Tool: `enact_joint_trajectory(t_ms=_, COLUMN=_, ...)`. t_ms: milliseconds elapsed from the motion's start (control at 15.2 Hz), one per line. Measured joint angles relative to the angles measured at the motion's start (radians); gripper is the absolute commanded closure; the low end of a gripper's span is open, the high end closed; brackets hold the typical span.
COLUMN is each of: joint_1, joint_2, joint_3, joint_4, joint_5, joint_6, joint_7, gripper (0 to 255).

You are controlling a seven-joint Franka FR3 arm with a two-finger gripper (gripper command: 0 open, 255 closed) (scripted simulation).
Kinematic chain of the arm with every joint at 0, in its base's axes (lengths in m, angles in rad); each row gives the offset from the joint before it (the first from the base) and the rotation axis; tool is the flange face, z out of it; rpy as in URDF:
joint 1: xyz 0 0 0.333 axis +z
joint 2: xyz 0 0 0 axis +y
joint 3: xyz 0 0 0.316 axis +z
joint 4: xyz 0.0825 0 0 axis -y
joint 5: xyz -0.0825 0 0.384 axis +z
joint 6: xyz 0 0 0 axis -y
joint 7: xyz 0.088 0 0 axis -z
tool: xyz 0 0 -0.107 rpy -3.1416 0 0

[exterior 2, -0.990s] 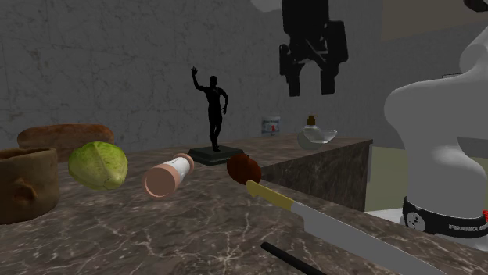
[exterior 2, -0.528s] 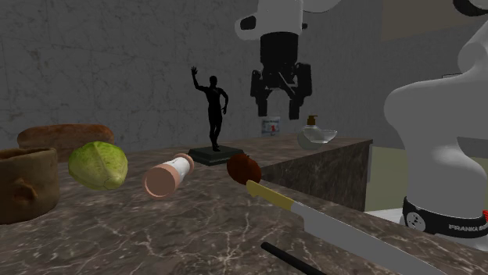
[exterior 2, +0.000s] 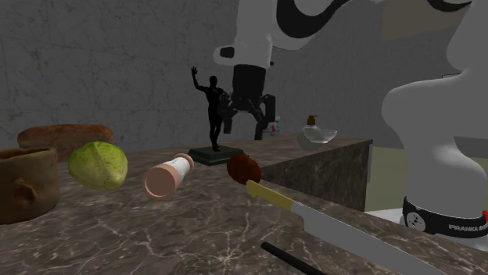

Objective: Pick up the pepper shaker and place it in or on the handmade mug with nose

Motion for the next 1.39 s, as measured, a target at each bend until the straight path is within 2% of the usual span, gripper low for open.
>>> enact_joint_trajectory(t_ms=198, joint_1=0.077, joint_2=0.1, joint_3=-0.116, joint_4=0.032, joint_5=0.033, joint_6=0.124, joint_7=-0.173, gripper=0)
enact_joint_trajectory(t_ms=462, joint_1=0.252, joint_2=0.265, joint_3=-0.301, joint_4=0.131, joint_5=0.182, joint_6=0.248, joint_7=-0.457, gripper=0)
enact_joint_trajectory(t_ms=594, joint_1=0.368, joint_2=0.359, joint_3=-0.418, joint_4=0.182, joint_5=0.314, joint_6=0.295, joint_7=-0.64, gripper=0)
enact_joint_trajectory(t_ms=660, joint_1=0.433, joint_2=0.414, joint_3=-0.48, joint_4=0.211, joint_5=0.404, joint_6=0.308, joint_7=-0.744, gripper=0)
enact_joint_trajectory(t_ms=726, joint_1=0.497, joint_2=0.48, joint_3=-0.541, joint_4=0.244, joint_5=0.516, joint_6=0.308, joint_7=-0.863, gripper=0)
enact_joint_trajectory(t_ms=792, joint_1=0.544, joint_2=0.572, joint_3=-0.589, joint_4=0.292, joint_5=0.658, joint_6=0.287, joint_7=-1.005, gripper=0)
enact_joint_trajectory(t_ms=858, joint_1=0.546, joint_2=0.636, joint_3=-0.592, joint_4=0.322, joint_5=0.782, joint_6=0.269, joint_7=-1.123, gripper=0)
enact_joint_trajectory(t_ms=990, joint_1=0.513, joint_2=0.704, joint_3=-0.558, joint_4=0.345, joint_5=0.908, joint_6=0.262, joint_7=-1.237, gripper=0)
enact_joint_trajectory(t_ms=1188, joint_1=0.467, joint_2=0.772, joint_3=-0.507, joint_4=0.356, joint_5=1.016, joint_6=0.267, joint_7=-1.318, gripper=0)
enact_joint_trajectory(t_ms=1386, joint_1=0.429, joint_2=0.827, joint_3=-0.46, joint_4=0.372, joint_5=1.094, joint_6=0.268, joint_7=-1.367, gripper=0)
